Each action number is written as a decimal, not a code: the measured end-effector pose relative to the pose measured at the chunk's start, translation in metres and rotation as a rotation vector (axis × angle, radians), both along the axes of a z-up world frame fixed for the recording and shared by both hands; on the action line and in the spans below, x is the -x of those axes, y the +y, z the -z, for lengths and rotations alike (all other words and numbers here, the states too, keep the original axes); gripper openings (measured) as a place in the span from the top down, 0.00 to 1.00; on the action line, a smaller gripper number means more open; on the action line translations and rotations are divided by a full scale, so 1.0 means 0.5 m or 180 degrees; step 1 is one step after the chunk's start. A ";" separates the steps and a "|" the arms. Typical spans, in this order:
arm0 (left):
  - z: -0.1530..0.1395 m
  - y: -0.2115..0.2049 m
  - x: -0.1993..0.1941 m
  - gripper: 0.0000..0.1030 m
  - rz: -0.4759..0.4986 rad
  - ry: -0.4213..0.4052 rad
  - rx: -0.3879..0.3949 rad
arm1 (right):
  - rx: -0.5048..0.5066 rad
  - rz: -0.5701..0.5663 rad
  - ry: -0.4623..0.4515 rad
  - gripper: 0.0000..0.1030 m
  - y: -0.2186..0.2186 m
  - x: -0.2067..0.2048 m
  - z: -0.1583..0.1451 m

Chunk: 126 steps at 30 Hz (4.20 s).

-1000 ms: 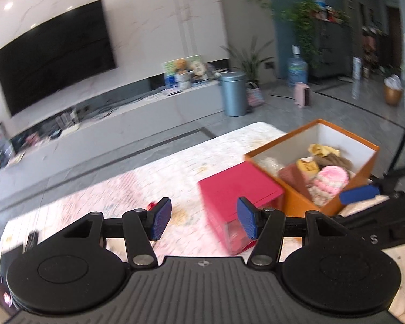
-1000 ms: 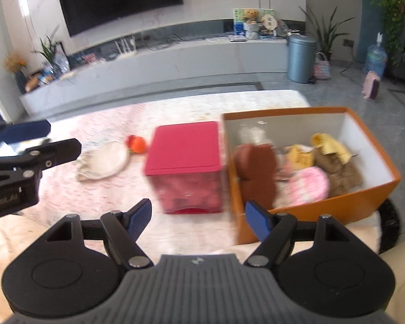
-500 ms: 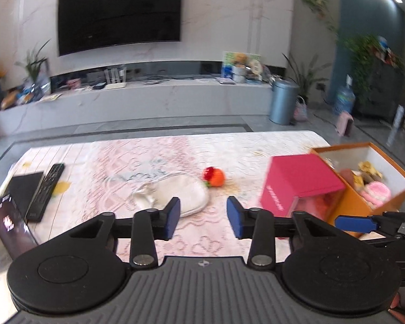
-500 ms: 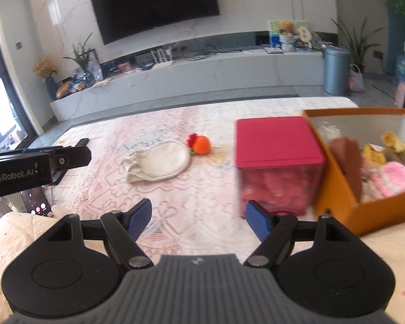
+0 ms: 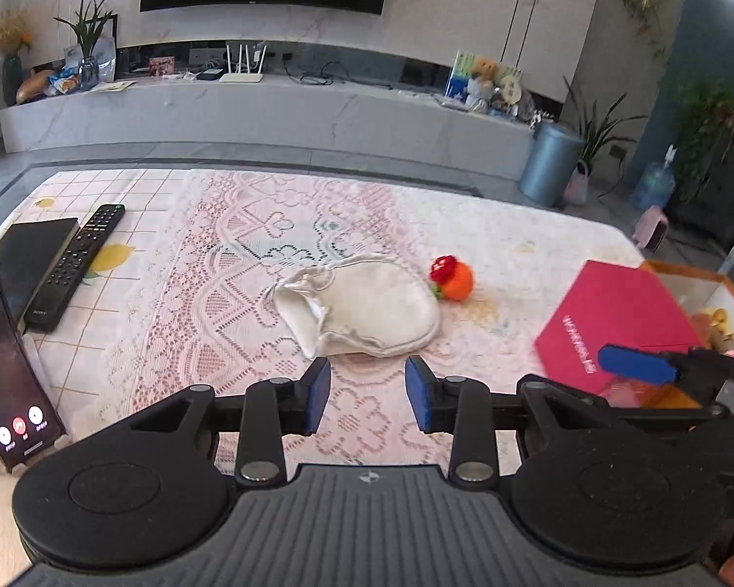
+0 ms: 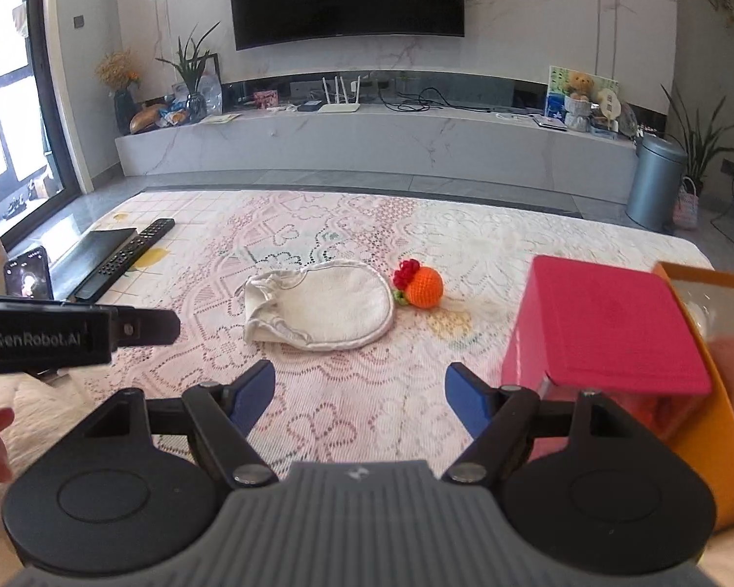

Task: Organize soft objects
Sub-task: 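Grasp the white cloth pouch with the left tool while the right tool grasps the orange crocheted toy, then lift the pouch and orange toy with both tools over the orange box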

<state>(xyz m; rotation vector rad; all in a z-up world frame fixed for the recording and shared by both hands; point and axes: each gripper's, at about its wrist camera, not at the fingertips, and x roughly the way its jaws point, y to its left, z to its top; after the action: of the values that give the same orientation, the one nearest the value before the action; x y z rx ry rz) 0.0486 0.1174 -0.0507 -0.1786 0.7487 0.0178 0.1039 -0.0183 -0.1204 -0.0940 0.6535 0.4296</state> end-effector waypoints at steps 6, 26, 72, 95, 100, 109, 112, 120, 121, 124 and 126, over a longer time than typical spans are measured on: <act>0.039 0.035 -0.096 0.49 -0.0251 0.0232 0.0135 | 0.0198 -0.0012 0.0006 0.27 0.044 -0.098 0.040; 0.141 0.064 -0.285 0.22 -0.0279 0.0281 -0.0252 | 0.0196 0.0506 0.0172 0.29 0.087 -0.377 0.163; 0.143 0.019 -0.274 0.87 0.0285 0.0098 -0.0219 | 0.0175 -0.0125 0.0060 0.38 0.100 -0.284 0.148; 0.062 -0.016 -0.193 0.89 0.0307 -0.0110 -0.0338 | 0.0084 -0.0150 0.0044 0.53 0.061 -0.214 0.061; 0.016 -0.035 -0.146 0.89 0.0309 -0.0254 -0.0321 | 0.0085 -0.0174 -0.0049 0.53 0.030 -0.150 0.006; -0.072 -0.076 -0.030 0.90 0.0363 -0.0487 -0.0353 | -0.0027 -0.0108 -0.0115 0.53 -0.038 -0.019 -0.062; -0.096 -0.096 0.008 0.90 0.0402 -0.0540 -0.0372 | -0.0031 -0.0076 -0.0134 0.53 -0.064 0.027 -0.079; -0.135 -0.167 0.075 0.90 0.0642 -0.0727 -0.0382 | -0.0056 0.0200 -0.0206 0.53 -0.164 0.132 -0.108; -0.136 -0.180 0.082 0.89 0.0689 -0.0748 -0.0388 | -0.0047 0.0250 -0.0219 0.53 -0.181 0.142 -0.111; -0.139 -0.219 0.088 0.89 0.0811 -0.0792 -0.0425 | -0.0025 0.0395 -0.0251 0.53 -0.231 0.165 -0.119; -0.142 -0.246 0.091 0.89 0.0911 -0.0818 -0.0389 | -0.0020 0.0485 -0.0271 0.53 -0.270 0.176 -0.124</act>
<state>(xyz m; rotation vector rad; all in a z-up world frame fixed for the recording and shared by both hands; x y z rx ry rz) 0.0030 -0.0055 0.0204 0.0439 0.5092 -0.2272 0.0158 -0.1535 -0.0585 -0.0558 0.5712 0.2792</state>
